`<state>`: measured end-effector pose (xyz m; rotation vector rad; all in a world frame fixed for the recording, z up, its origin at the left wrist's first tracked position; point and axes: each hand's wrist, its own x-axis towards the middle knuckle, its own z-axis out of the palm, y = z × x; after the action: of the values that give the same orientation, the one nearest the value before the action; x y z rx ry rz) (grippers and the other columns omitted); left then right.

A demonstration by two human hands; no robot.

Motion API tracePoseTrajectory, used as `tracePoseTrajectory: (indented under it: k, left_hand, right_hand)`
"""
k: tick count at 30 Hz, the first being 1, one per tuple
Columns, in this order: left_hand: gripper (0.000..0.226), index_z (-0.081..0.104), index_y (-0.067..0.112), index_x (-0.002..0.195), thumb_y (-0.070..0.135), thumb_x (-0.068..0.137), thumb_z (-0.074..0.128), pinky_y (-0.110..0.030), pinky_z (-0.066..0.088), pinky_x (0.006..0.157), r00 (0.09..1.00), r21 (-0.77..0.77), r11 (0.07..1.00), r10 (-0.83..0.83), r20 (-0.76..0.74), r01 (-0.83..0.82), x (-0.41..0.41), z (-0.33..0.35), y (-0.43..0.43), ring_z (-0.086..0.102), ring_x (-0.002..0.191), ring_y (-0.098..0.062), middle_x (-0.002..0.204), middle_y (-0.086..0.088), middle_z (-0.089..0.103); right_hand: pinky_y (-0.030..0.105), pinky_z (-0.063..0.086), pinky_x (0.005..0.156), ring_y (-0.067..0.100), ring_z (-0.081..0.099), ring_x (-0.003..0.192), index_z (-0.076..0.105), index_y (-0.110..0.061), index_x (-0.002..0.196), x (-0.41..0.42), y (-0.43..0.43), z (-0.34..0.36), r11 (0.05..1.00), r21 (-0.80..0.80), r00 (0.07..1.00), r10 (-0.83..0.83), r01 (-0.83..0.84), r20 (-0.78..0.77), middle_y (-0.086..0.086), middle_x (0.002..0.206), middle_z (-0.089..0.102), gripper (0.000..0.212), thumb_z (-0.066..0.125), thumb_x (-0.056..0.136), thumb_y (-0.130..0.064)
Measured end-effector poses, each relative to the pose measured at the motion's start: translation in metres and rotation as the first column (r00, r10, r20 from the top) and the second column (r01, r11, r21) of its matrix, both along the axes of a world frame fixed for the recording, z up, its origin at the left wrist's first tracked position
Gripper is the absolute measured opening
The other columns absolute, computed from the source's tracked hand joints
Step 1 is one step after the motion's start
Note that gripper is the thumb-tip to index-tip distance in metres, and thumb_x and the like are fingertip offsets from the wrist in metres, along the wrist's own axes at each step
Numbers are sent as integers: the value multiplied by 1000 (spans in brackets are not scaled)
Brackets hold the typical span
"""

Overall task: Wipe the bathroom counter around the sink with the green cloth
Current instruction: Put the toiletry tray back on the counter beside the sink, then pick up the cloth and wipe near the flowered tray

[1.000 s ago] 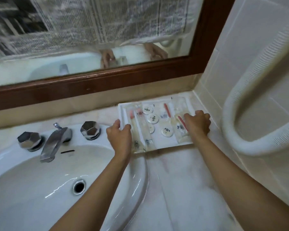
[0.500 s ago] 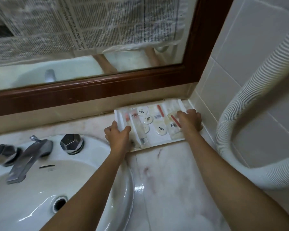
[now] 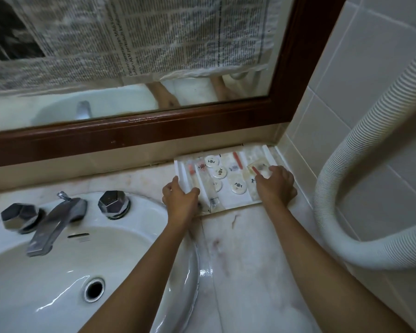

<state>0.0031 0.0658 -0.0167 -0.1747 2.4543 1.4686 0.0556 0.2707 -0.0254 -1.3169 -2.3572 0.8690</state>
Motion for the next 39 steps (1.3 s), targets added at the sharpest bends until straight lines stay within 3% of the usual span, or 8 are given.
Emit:
tracePoseTrajectory:
  k: [4, 10, 12, 16, 21, 25, 35, 39]
  left_hand:
    - [56, 44, 15, 142, 15, 88, 59, -28, 38, 100, 997, 57, 998, -33, -74, 38, 21, 5, -17, 43, 131, -23, 146, -6, 33]
    - [32, 62, 20, 117, 7, 88, 59, -10, 42, 81, 982, 131, 990, -22, -185, 47, 62, 9, -51, 56, 97, -5, 121, 0, 49]
    - [30, 65, 23, 112, 8, 87, 60, -15, 45, 85, 982, 152, 987, -14, -191, 44, 71, 7, -62, 57, 96, -1, 117, 3, 53]
    - [29, 67, 28, 102, 7, 86, 57, -30, 51, 88, 992, 187, 982, 50, -119, -27, 85, 8, -84, 63, 96, -9, 110, 10, 64]
    - [28, 69, 28, 96, 4, 86, 57, -9, 45, 73, 983, 246, 958, 170, -65, -149, 121, 19, -136, 62, 83, 1, 101, 11, 69]
    - [24, 70, 26, 95, 6, 88, 59, -6, 44, 69, 956, 238, 934, 288, -54, -268, 155, 22, -213, 62, 84, 1, 96, 15, 70]
    - [37, 66, 36, 87, 0, 84, 62, -9, 44, 68, 754, 26, 777, 618, -220, -629, 263, -5, -524, 61, 82, -1, 94, 12, 68]
    - [32, 64, 35, 90, 3, 86, 60, -11, 43, 67, 697, -35, 712, 674, -245, -701, 285, -4, -637, 60, 80, -2, 95, 8, 64]
  right_hand:
    - [46, 25, 105, 20, 33, 134, 61, -18, 120, 16, -21, -2, 994, 51, 996, 93, -92, -14, -1, 138, 50, 37, 60, 83, -25]
    - [39, 28, 104, 20, 35, 132, 64, -16, 116, 42, -67, 2, 986, 36, 981, 167, -164, -101, -2, 134, 56, 33, 60, 82, -15]
    - [40, 32, 101, 22, 38, 128, 65, -14, 112, 50, -83, 4, 978, 55, 971, 209, -204, -119, 0, 129, 59, 30, 60, 83, -13]
    - [39, 41, 91, 28, 47, 115, 68, -13, 104, 63, -126, 10, 941, 105, 924, 335, -320, -186, 2, 115, 66, 25, 64, 80, -8]
    - [32, 40, 90, 24, 48, 107, 68, -15, 102, 84, -203, 15, 854, 84, 828, 519, -514, -212, 0, 109, 66, 22, 65, 81, -9]
    - [19, 33, 89, 8, 43, 106, 68, -20, 103, 102, -283, 17, 740, 50, 722, 667, -671, -184, -7, 110, 62, 18, 63, 87, -15]
    - [17, 27, 85, 19, 48, 107, 70, -17, 96, 130, -534, 5, 459, 18, 451, 878, -888, -158, -7, 99, 63, 17, 64, 84, -6]
    - [15, 26, 84, 24, 49, 105, 71, -15, 97, 126, -636, 5, 362, 7, 358, 924, -932, -136, 1, 104, 67, 19, 57, 83, -15]
